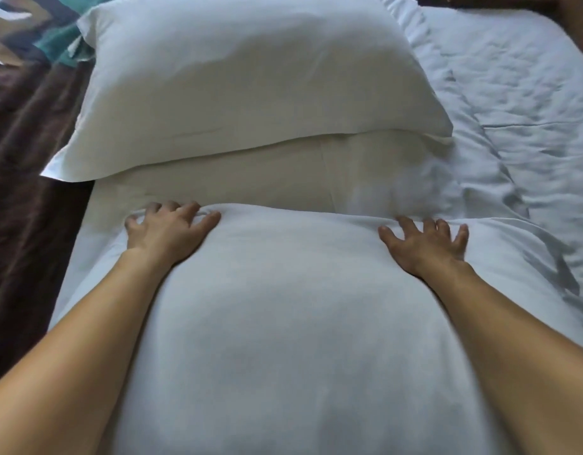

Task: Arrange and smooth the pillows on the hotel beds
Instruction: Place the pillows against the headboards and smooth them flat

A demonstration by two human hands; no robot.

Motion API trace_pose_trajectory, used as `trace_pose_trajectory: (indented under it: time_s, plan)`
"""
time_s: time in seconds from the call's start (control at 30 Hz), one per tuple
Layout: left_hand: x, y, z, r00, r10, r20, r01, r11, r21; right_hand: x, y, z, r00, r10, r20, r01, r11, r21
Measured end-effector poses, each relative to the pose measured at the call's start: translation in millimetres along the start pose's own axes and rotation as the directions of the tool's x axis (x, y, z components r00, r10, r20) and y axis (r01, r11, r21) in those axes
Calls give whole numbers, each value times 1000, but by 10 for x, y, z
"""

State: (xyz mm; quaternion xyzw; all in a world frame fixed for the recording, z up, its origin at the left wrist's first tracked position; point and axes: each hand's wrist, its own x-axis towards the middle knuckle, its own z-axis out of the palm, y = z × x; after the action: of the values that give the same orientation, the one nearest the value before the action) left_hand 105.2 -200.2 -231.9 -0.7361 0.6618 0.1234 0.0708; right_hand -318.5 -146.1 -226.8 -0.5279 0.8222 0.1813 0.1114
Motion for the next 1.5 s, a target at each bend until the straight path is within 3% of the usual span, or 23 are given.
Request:
trace_pose_trajectory:
  time_s: [0.3, 0.53, 0.6, 0.7, 0.77, 0.83, 0.9, 1.0, 1.1, 1.23, 1.3, 1.37, 1.5]
  plan:
    - [-973, -35, -226, 949, 60, -310, -92, 992, -88, -950, 253, -170, 989, -24, -146, 27, 999, 20]
    - [-2297, -156, -800, 919, 91, -383, -153, 979, -134, -2302, 655, -421, 972, -3, -234, 29, 994, 105]
    - [-2867, -218, -1022, 892, 112, -437, -177, 978, -111, -2839, 787, -486, 965, 6, -261, 29, 991, 132]
    - [-3712, -404, -1349, 821, 235, -521, -242, 969, 56, -3633, 1044, -552, 960, 1, -279, 45, 986, 159]
    - [-4176, -623, -1600, 797, 396, -456, -316, 917, 245, -4104, 1282, -659, 946, -56, -319, 102, 986, 129]
    - [-4463, -842, -1859, 816, 494, -300, -381, 850, 365, -4406, 1538, -785, 890, -143, -434, 215, 969, 122]
    - [-4712, -1046, -2077, 868, 456, -196, -385, 868, 315, -4606, 1747, -911, 826, -221, -519, 304, 949, 80]
    - [-4949, -1254, -2197, 924, 339, -175, -324, 940, 111, -4698, 1948, -1028, 857, -279, -433, 307, 952, -4]
    - [-5061, -1423, -2268, 973, 225, -45, -199, 924, 328, -4757, 2165, -1049, 919, -287, -271, 320, 943, 86]
    - [-4999, -1522, -2347, 961, 278, 7, -261, 893, 366, -4886, 2329, -1195, 905, -337, -258, 376, 919, 118]
    - [-4943, -1541, -2433, 957, 284, 61, -290, 924, 248, -4923, 2410, -1301, 890, -340, -304, 406, 894, 187]
    - [-4884, -1576, -2599, 967, 210, 142, -217, 976, 37, -4920, 2572, -1353, 893, -291, -343, 391, 878, 274]
    - [-4702, -1671, -2791, 913, 273, 305, -213, 953, -214, -4879, 2829, -1341, 940, -79, -333, 197, 920, 338]
